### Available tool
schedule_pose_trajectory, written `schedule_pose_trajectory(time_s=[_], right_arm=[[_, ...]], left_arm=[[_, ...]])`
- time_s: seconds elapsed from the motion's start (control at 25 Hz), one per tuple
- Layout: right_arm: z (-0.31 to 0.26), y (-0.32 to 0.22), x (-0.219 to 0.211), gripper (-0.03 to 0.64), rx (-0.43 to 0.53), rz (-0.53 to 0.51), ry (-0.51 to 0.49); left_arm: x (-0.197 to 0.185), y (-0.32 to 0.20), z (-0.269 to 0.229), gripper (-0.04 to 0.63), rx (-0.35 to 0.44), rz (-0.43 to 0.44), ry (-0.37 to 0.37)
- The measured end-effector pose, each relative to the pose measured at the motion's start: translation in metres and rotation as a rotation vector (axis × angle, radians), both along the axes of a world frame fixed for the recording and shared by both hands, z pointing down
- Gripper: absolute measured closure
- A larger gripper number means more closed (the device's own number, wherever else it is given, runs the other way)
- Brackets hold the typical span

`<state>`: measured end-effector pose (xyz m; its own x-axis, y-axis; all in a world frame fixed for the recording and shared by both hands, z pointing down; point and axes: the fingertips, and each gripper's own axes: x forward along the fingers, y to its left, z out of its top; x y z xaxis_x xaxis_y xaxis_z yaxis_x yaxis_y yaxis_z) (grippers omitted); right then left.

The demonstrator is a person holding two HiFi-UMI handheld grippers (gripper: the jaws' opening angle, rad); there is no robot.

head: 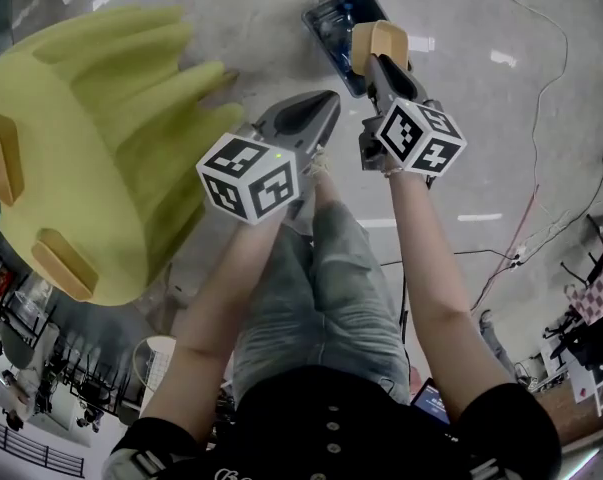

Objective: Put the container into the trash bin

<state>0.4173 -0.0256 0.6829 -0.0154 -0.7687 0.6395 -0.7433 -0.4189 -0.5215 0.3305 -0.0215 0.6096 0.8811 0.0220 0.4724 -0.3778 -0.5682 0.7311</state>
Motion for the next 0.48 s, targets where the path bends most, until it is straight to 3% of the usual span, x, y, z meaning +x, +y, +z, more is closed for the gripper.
schedule_pose_trajectory(time_s=[0.08, 0.12, 0.48], right_arm=[[-0.002, -0.004, 0.002, 0.422, 0.004, 0.005, 0.012], [-0.003, -0.004, 0.003, 0.405, 0.001, 0.010, 0.020], [-0.031, 0.000, 0.009, 0.400, 0.029, 0.016, 0.040]], left_arm=[[0.000, 0.000, 0.000, 0.579, -0.003, -0.001, 0.003], [0.001, 0.000, 0.000, 0.579, -0.004, -0.003, 0.004], [0.005, -0.004, -0.021, 0.579, 0.021, -0.020, 0.027]])
